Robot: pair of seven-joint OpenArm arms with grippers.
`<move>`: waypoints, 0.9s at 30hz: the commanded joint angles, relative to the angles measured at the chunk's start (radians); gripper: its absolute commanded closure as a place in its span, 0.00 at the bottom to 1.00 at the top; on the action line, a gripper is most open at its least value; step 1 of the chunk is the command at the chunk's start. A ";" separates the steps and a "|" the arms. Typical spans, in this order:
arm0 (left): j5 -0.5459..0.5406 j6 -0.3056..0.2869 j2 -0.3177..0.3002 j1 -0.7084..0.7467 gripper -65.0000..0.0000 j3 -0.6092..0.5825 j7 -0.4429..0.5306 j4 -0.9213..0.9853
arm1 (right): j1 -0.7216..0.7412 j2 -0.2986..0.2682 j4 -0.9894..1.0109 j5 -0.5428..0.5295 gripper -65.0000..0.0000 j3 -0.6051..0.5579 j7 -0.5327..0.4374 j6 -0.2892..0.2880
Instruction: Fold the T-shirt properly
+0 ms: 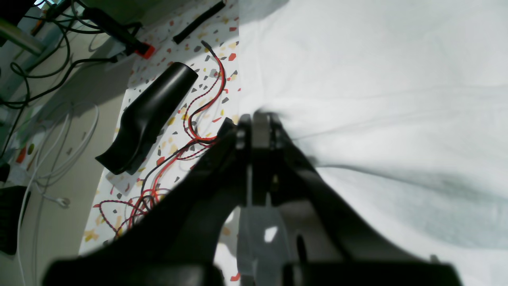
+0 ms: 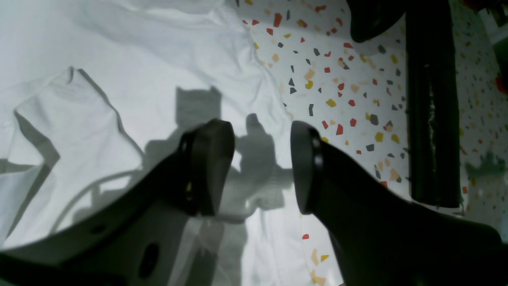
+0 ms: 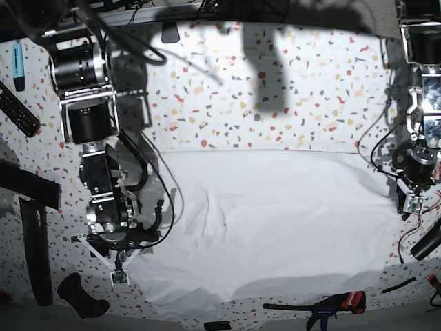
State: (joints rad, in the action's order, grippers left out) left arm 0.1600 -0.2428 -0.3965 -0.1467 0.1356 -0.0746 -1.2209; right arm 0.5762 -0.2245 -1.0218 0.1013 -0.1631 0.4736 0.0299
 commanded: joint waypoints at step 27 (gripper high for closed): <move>-0.383 -0.309 -0.024 -0.031 0.57 0.006 -0.106 -0.032 | 0.003 -0.006 -0.016 -0.296 0.58 0.006 -0.068 -0.426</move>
State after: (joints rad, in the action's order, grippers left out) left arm -0.2092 -0.5735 -0.4034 -0.1535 0.1360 -0.2169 -1.2304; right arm 0.5529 -0.2214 -1.0225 -0.1905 -0.1623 0.4133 -0.4030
